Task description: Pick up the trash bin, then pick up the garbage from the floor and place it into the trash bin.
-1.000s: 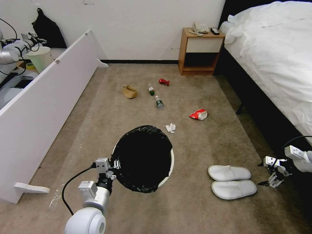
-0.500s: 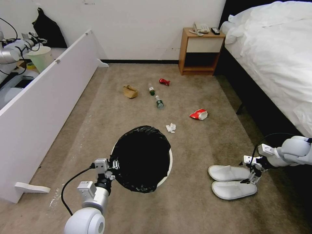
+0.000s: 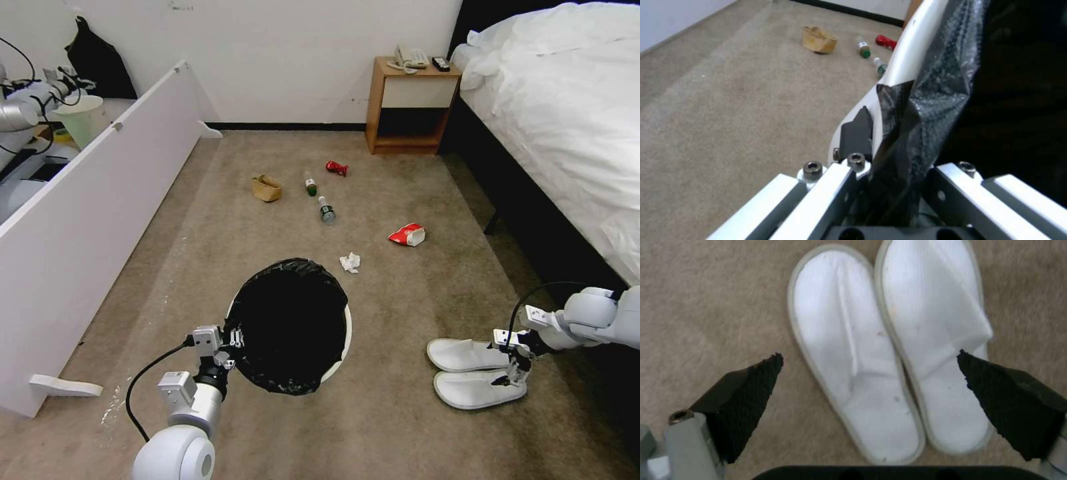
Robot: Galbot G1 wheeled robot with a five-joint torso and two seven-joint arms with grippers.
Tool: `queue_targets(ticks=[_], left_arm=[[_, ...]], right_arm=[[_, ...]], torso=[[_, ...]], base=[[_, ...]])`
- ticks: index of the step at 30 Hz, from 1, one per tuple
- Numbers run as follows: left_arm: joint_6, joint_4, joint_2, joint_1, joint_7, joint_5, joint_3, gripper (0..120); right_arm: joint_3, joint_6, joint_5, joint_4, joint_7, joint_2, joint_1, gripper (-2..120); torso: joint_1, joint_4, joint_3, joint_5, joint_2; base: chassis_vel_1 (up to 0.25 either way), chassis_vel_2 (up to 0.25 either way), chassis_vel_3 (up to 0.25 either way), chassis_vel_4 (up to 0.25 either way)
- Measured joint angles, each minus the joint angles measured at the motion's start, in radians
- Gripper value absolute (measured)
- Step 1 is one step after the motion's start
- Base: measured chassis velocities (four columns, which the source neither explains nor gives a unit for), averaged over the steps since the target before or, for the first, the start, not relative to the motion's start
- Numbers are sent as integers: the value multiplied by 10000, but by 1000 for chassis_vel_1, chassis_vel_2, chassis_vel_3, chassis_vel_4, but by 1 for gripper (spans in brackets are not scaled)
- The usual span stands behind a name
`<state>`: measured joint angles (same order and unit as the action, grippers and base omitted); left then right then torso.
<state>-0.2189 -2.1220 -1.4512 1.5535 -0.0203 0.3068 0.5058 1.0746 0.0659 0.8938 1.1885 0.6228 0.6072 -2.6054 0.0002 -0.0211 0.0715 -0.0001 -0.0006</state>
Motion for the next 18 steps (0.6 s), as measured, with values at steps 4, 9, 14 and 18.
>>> queue_targets(ticks=[4, 9, 14, 18], left_arm=[[5, 5, 18, 1, -1, 29, 24, 2], [19, 30, 31, 4, -3, 88, 59, 2], [28, 65, 64, -2, -6, 134, 87, 2], [29, 105, 88, -17, -7, 172, 97, 2]], right_arm=[[110, 14, -7, -201, 0, 165, -199, 100], [387, 96, -48, -676, 11, 410, -629, 100], [608, 131, -81, -914, 18, 537, -875, 100], [902, 152, -88, -1154, 20, 719, -1211, 100]], torso=[[0, 2, 0, -1, 0], [0, -6, 0, 1, 0], [-1, -3, 0, -3, 0], [0, -3, 0, 0, 0]], base=[[0, 0, 0, 0], [0, 0, 0, 0], [0, 0, 0, 0], [0, 0, 0, 0]])
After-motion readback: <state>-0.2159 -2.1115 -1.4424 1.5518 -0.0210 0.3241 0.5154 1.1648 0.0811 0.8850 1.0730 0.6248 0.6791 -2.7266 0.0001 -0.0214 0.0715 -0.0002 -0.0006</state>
